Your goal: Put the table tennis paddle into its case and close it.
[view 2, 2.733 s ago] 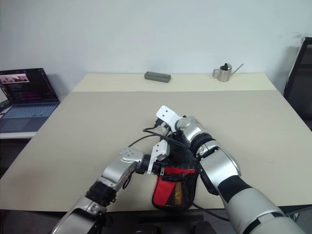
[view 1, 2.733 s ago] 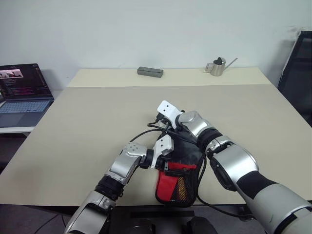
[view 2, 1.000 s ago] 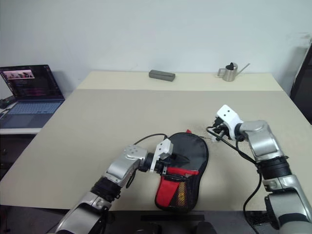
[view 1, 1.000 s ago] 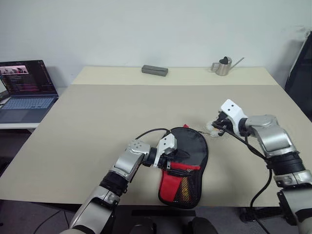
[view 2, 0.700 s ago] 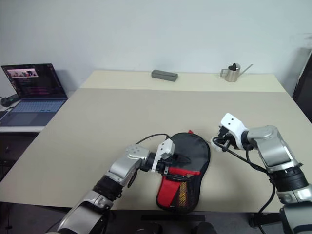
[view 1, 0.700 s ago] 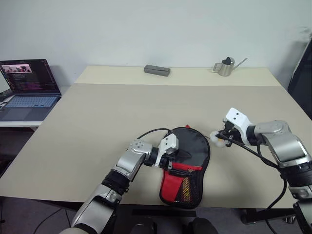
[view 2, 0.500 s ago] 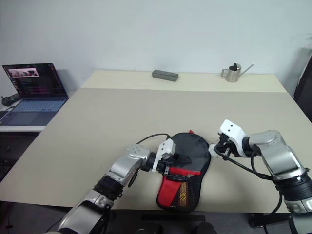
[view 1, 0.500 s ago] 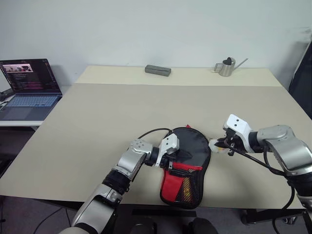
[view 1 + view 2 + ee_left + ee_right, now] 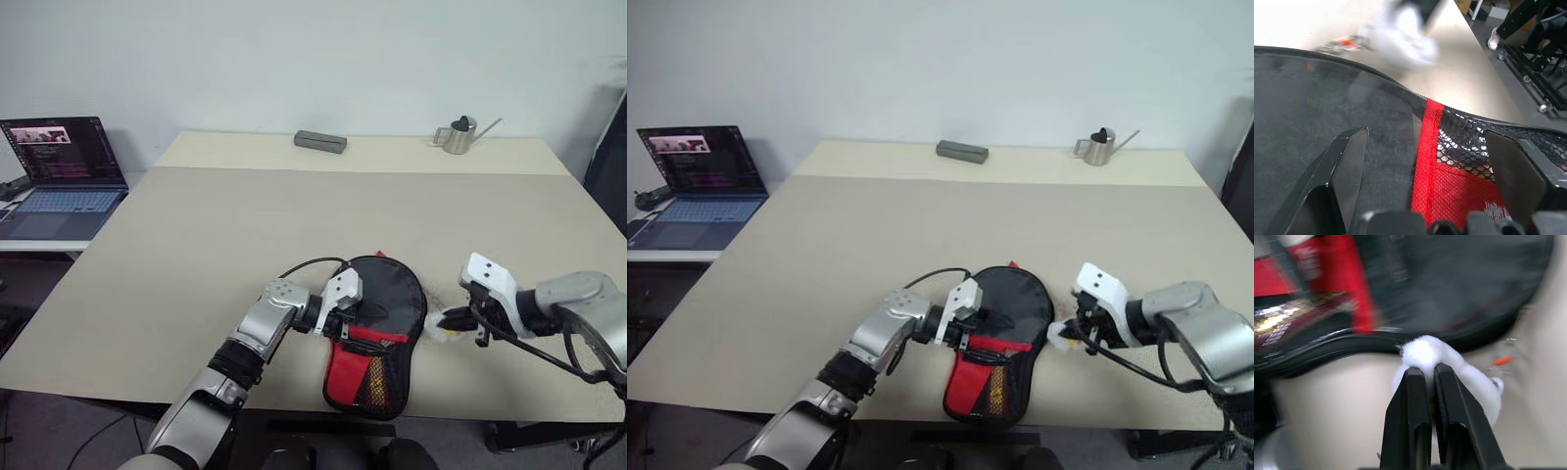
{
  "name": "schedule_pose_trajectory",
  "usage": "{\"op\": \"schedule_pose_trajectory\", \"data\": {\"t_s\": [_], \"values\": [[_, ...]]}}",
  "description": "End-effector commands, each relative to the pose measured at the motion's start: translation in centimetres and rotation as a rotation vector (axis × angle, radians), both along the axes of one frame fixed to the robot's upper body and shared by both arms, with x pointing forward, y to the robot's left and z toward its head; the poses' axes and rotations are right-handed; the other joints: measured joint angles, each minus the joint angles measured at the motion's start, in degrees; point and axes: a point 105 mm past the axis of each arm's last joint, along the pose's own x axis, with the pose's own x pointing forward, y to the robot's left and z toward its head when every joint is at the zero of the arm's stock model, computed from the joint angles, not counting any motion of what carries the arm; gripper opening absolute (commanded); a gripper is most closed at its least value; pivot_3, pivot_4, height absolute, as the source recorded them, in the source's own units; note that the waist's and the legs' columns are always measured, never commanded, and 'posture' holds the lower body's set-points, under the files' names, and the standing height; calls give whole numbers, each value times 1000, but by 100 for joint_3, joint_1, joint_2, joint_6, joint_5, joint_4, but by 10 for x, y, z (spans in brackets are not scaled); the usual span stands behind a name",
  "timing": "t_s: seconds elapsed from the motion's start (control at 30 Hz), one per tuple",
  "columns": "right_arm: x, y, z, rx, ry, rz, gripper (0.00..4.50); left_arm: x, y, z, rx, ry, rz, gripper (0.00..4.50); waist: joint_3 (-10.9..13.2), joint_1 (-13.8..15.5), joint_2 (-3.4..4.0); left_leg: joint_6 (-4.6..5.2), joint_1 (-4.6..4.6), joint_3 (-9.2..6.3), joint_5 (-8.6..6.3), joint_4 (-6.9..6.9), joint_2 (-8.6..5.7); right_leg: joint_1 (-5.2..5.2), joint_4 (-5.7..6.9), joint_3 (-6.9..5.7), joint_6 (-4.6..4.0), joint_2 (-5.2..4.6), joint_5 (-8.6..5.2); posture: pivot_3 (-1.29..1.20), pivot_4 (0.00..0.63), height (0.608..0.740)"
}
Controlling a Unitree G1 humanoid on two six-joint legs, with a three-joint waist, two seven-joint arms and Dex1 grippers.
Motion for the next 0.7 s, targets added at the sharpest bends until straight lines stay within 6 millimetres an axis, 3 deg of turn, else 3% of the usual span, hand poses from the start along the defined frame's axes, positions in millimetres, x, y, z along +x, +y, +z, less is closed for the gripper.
{"op": "schedule_pose_trajectory", "data": {"t_s": [0.03,0.47,0.57,0.7], "values": [[-29,12,5,34,62,95,13,-13,26,-60,201,168,71,4120,3,1,-7,0,0,-1,0,0,-1,0,0,-1,0,-1,0,0,150,740],[-87,29,4,95,218,263,13,-13,26,-61,207,167,68,4120,3,2,-29,0,0,2,-2,0,1,0,-4,-3,2,-6,-2,0,150,740],[-116,37,9,135,287,373,13,-13,25,-62,207,167,64,4120,3,28,-29,1,-3,2,-3,0,-1,-1,-6,-5,3,-8,-3,0,150,740],[-139,42,14,165,333,452,13,-13,23,-62,207,167,60,4120,2,73,-30,8,-6,3,-11,-1,-3,0,-12,-9,13,-11,-10,0,150,740]]}}
